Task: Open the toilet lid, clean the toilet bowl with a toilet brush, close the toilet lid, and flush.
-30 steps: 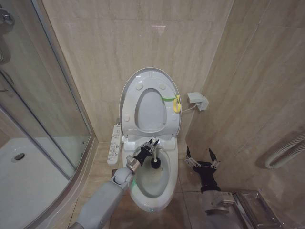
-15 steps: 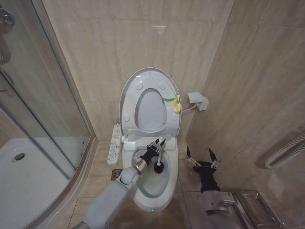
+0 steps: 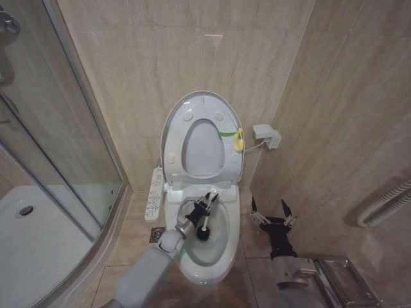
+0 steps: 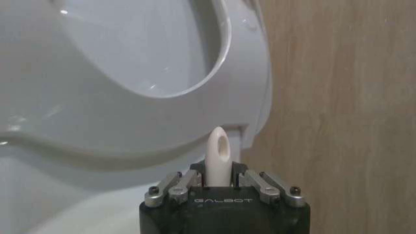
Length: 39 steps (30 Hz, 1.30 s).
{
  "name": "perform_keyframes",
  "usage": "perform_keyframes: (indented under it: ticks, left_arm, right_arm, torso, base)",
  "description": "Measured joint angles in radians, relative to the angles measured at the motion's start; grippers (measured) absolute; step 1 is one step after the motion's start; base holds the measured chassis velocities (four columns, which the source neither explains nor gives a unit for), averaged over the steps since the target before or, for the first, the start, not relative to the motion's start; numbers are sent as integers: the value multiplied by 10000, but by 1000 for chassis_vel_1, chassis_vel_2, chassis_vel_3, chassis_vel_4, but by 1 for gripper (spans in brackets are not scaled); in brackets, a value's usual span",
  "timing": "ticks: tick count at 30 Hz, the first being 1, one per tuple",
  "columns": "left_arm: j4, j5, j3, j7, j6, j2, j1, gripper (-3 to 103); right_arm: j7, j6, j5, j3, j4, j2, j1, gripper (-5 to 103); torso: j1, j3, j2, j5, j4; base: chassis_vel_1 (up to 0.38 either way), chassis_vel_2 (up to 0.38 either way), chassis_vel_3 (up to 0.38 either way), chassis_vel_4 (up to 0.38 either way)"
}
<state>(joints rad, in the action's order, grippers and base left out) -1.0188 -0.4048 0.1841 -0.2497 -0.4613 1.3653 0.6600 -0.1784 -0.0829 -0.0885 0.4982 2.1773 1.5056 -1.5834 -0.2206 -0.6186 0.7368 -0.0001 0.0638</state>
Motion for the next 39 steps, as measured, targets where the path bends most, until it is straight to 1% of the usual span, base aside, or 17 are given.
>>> perform_keyframes:
  ticks: [2,5,8,14,17,21,24,25,28,31,35,38,39]
  left_arm:
    - [-1,1,-35,-1,-6,-13,-22,26]
    - [-310,-17,-41,58,8,-45,-52,26]
    - [-604,-36,49,165,7,3,-25,26]
    - [-1279,-81,403,472,139,319,113,26]
    - [-1313,-84,474,543,171,490,111,26]
    - [-1035,-72,458,525,131,612,16,26]
    - [-209,-46,268,273,-107,630,-180,26]
    - [-209,-46,268,273,-107,630,-180,26]
    - [442,-38,64,162,-287,624,-312,26]
    - [474,-50,18,149,-305,599,-325,26]
    - [54,-57,89,198,-247,614,-262,26]
    - [-713,-64,375,434,-53,731,-117,26]
    - [-713,-64,375,434,-53,731,-117,26]
  right_arm:
    - [0,0,0,0,0,0,0,100]
    - [0,-1,0,0,0,0,0,100]
    - [0,0,0,0,0,0,0,100]
    - [0,0,0,0,0,0,0,100]
    - [0,0,0,0,0,0,0,100]
    - [0,0,0,0,0,0,0,100]
    - [0,0,0,0,-1,0,0,100]
    - [0,0,0,0,-1,0,0,100]
    - [0,0,0,1,0,0,0,100]
    - [0,0,0,0,0,0,0,100]
    - [0,0,0,0,0,0,0,100]
    - [0,-1,0,0,0,0,0,100]
    - [0,-1,0,0,0,0,0,100]
  torso:
    - [0,0,0,-2,1]
    - [-1,-2,-1,1,-3]
    - [-1,-1,0,2,1]
    - [-1,-1,0,2,2]
    - [0,-1,0,2,2]
    - [-1,-1,0,2,3]
    - [0,-1,0,0,1]
    - [0,-1,0,0,1]
    - [-1,-1,-1,1,-3]
    - [0,0,0,0,-1]
    - [-1,-1,-1,1,-1]
    - [-1,0,0,1,3]
    - [-1,0,0,1,3]
  base:
    - [0,0,0,0]
    - [0,0,0,0]
    - [0,0,0,0]
    - [0,0,0,0]
    - [0,0,0,0]
    - [0,0,0,0]
    - [0,0,0,0]
    - [0,0,0,0]
    - [0,0,0,0]
    - [0,0,0,0]
    - [0,0,0,0]
    - [0,0,0,0]
    - [0,0,0,0]
